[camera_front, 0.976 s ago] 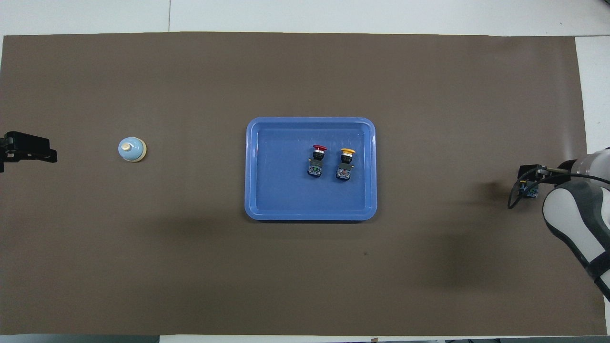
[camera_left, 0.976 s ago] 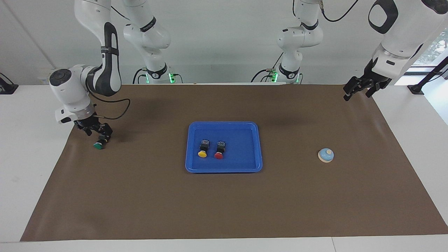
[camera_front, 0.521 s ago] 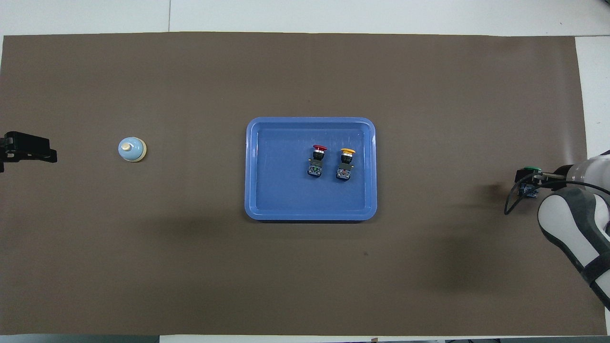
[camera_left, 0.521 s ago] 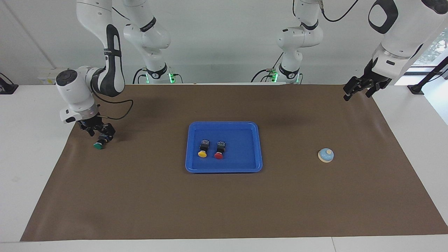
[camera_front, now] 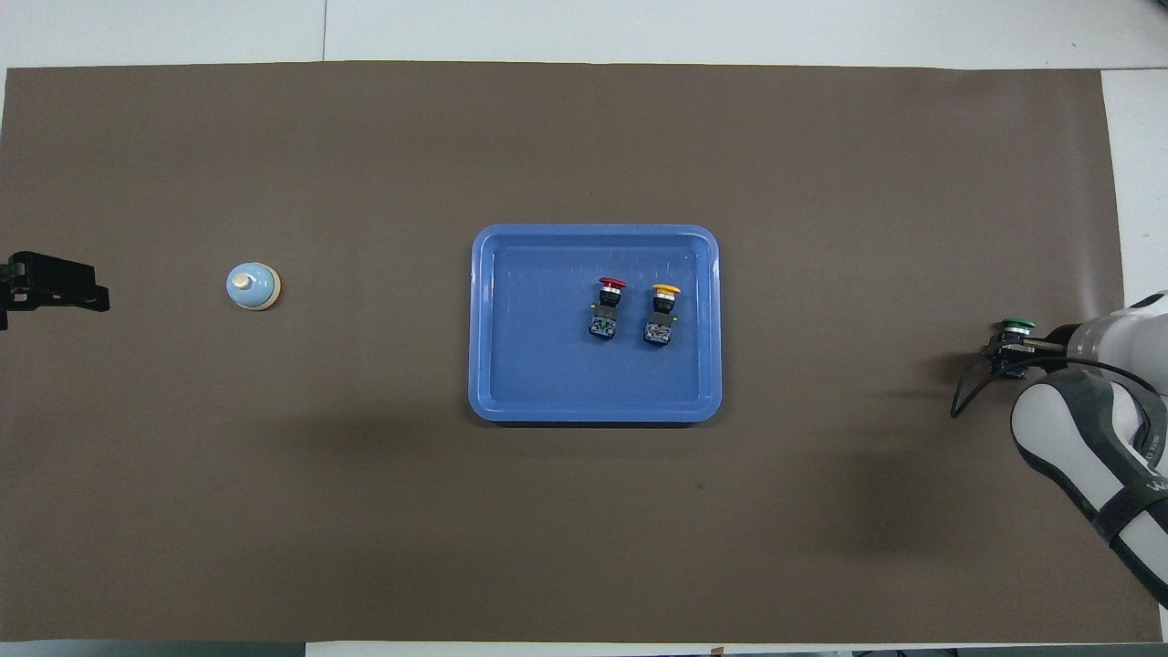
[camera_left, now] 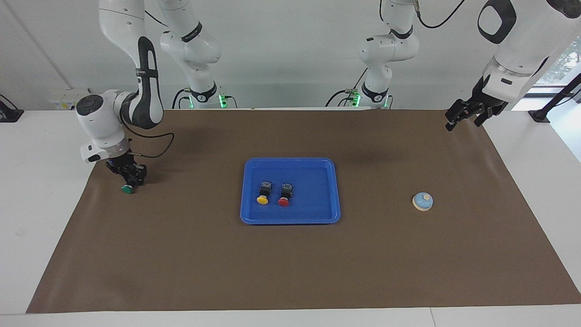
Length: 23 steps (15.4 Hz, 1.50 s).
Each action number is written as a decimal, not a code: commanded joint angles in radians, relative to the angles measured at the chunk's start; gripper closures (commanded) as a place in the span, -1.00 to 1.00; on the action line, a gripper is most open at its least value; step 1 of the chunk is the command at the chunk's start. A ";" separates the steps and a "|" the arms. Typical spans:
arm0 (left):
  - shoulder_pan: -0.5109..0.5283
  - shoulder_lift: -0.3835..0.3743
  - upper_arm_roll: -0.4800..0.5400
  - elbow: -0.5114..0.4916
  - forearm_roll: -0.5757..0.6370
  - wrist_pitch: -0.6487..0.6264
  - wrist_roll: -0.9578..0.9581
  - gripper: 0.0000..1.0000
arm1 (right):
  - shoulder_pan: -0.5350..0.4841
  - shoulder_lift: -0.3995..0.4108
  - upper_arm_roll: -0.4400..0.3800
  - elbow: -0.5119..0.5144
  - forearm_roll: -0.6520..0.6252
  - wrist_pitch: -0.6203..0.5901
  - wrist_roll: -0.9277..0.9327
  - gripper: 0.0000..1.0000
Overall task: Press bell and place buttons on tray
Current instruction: 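Move the right gripper to the green-capped button and grasp it, then carry the green button into the tray and release it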
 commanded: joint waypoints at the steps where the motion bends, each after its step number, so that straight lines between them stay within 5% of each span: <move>1: -0.003 0.008 0.001 0.021 0.011 -0.020 0.002 -1.00 | -0.013 -0.004 0.016 0.002 -0.008 -0.008 -0.019 1.00; 8: -0.003 0.008 0.001 0.021 0.011 -0.020 0.002 -1.00 | 0.162 -0.002 0.025 0.225 0.003 -0.296 0.148 1.00; 18: -0.003 0.008 0.001 0.021 0.011 -0.020 0.002 -1.00 | 0.653 0.036 0.025 0.412 0.084 -0.404 0.579 1.00; 23: -0.003 0.008 0.001 0.021 0.011 -0.020 0.002 -1.00 | 0.794 0.164 0.025 0.576 0.115 -0.433 0.657 1.00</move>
